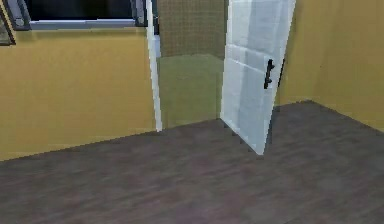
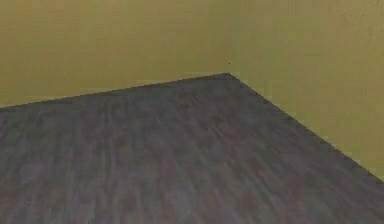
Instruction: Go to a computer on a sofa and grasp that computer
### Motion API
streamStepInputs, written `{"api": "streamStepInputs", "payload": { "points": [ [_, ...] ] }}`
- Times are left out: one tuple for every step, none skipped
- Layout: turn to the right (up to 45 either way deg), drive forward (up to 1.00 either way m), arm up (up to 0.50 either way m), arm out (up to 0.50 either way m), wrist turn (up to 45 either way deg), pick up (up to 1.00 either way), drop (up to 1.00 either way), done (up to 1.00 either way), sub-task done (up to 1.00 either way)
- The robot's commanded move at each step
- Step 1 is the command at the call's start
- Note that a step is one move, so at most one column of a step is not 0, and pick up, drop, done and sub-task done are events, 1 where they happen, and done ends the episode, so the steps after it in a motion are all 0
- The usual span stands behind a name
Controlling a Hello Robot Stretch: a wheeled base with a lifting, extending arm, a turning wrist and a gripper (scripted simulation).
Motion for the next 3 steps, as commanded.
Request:
{"api": "streamStepInputs", "payload": {
  "points": [
    [0.0, 1.00, 0.00, 0.00, 0.0, 0.00, 0.00, 0.00, 0.00],
    [3.0, 0.00, 0.00, 0.00, 0.0, 0.00, 0.00, 0.00, 0.00],
    [0.0, 1.00, 0.00, 0.00, 0.0, 0.00, 0.00, 0.00, 0.00]
  ]
}}
